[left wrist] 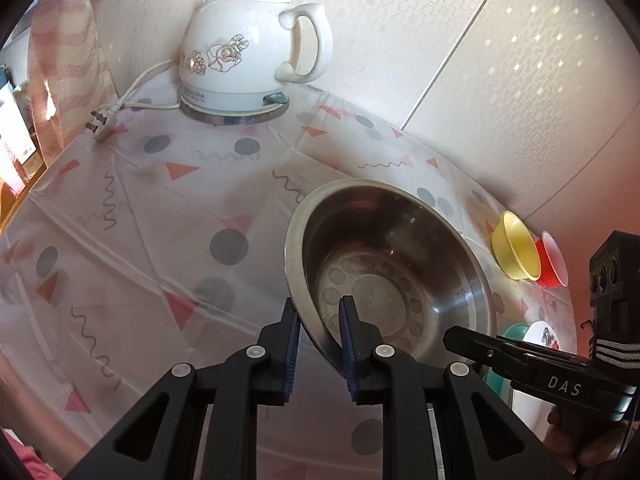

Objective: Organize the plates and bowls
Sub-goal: 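Slide the steel bowl along the table with the right tool and release it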

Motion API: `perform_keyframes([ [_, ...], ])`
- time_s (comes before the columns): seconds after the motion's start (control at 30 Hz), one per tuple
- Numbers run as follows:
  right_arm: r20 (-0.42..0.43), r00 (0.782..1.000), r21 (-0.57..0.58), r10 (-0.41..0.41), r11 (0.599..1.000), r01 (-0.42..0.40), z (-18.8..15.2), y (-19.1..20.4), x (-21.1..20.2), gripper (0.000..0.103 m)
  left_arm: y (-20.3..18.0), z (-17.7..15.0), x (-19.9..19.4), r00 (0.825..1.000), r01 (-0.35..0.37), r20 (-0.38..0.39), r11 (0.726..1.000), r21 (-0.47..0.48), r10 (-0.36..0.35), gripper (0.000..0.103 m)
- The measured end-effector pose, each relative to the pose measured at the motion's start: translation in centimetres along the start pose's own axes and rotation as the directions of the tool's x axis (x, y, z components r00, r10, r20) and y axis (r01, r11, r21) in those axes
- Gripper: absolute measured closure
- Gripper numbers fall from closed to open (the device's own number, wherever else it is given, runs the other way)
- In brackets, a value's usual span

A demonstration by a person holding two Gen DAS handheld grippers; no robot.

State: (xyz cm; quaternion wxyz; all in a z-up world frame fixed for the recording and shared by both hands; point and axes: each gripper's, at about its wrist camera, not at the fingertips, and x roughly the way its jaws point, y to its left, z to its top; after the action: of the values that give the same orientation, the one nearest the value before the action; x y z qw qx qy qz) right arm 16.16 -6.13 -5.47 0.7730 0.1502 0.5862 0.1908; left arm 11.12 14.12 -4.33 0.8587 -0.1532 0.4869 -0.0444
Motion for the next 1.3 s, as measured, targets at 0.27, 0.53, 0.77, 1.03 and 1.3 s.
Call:
perform_keyframes([
  [0.27, -0.034, 0.999, -0.009, -0.03, 1.0, 0.029, -1.5, 0.1, 0.4, 0.07, 0.2, -2.8, -0.2, 0.999, -0.025, -0.022, 1.0, 0.013, 0.025, 0.082],
  [0.53, 0.033, 0.995, -0.034, -0.091, 0.995, 0.092, -1.8, 0.2, -1.4, 0.064, 0.0, -3.6, -0.7, 0.999, -0.048, -0.019, 0.999, 0.02, 0.049, 0.082],
  [0.77, 0.063, 0.994, -0.019, -0.094, 0.995, 0.095, -1.9, -0.3, -2.3, 0.064, -0.4, -4.1, -1.2, 0.995, -0.099, -0.014, 0.994, 0.055, 0.1, 0.078],
  [1.03, 0.106, 0.991, -0.009, -0.076, 0.997, 0.078, -1.8, -0.6, -3.5, 0.064, -0.4, -3.8, -3.0, 0.986, -0.158, 0.057, 0.985, 0.07, 0.155, 0.079],
  [1.3, 0.136, 0.988, 0.046, -0.07, 0.997, 0.064, -1.8, -2.4, -4.6, 0.064, -0.7, -3.2, -4.0, 0.983, -0.171, 0.085, 0.982, 0.074, 0.164, 0.079],
])
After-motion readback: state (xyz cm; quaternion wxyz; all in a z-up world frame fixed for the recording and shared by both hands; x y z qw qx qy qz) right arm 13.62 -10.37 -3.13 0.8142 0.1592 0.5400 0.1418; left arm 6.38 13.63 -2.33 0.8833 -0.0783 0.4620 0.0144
